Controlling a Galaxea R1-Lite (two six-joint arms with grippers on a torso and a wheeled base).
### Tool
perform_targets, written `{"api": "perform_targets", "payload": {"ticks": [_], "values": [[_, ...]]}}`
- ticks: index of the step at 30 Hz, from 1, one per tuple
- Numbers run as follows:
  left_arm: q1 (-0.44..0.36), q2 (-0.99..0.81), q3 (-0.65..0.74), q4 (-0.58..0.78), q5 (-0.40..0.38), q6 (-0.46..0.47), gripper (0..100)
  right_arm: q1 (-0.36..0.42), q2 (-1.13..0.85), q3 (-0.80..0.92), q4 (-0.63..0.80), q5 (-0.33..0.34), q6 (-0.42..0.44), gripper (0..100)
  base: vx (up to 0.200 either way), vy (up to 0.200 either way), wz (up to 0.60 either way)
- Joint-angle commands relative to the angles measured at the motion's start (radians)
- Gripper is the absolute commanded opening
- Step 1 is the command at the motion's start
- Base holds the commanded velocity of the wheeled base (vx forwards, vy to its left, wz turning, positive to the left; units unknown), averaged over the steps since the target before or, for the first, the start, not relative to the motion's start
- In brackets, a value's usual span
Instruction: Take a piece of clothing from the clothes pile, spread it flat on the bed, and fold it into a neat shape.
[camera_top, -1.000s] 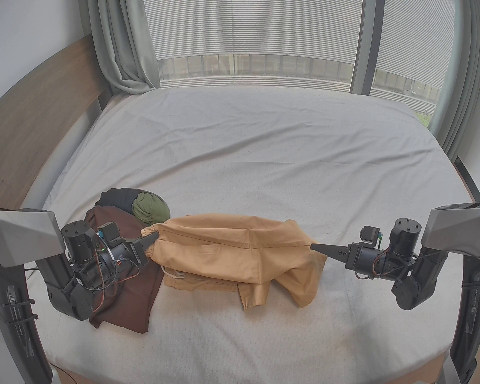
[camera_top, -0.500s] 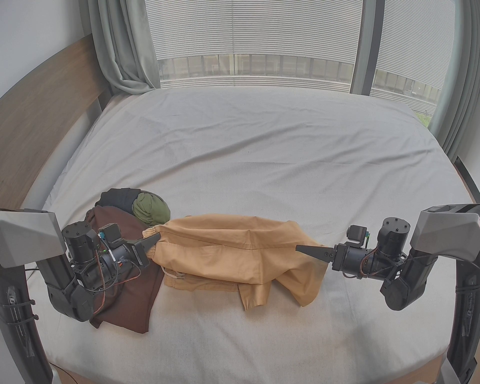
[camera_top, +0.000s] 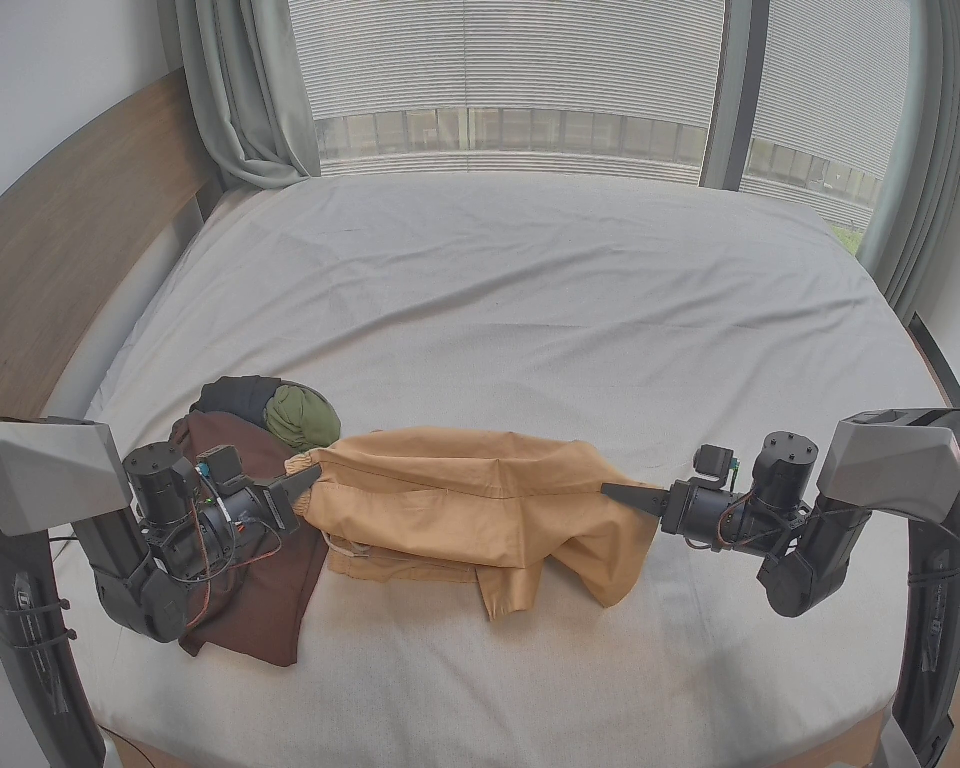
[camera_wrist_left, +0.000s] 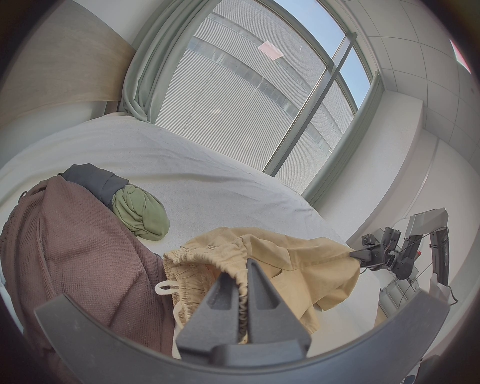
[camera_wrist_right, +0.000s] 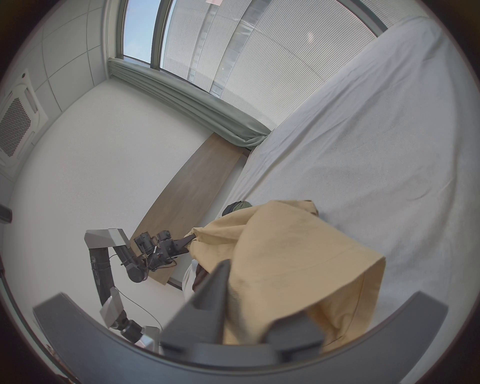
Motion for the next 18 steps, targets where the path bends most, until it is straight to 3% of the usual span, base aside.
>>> {"api": "perform_targets", "payload": {"ticks": [1, 9, 18], "values": [[-0.002, -0.003, 0.001, -0.001, 0.000, -0.002, 0, -0.003, 0.013, -0.007, -0.001, -0.018, -0.026, 0, 0.000, 0.000, 0.00], [-0.015, -0.029, 0.002, -0.001, 0.000, -0.005, 0, -0.004, -0.072, 0.057, 0.004, -0.039, -0.082, 0, 0.000, 0.000, 0.00], [-0.063, -0.155, 0.001, -0.001, -0.005, -0.089, 0, -0.012, -0.240, 0.186, 0.005, -0.042, -0.102, 0, 0.000, 0.000, 0.00]]}}
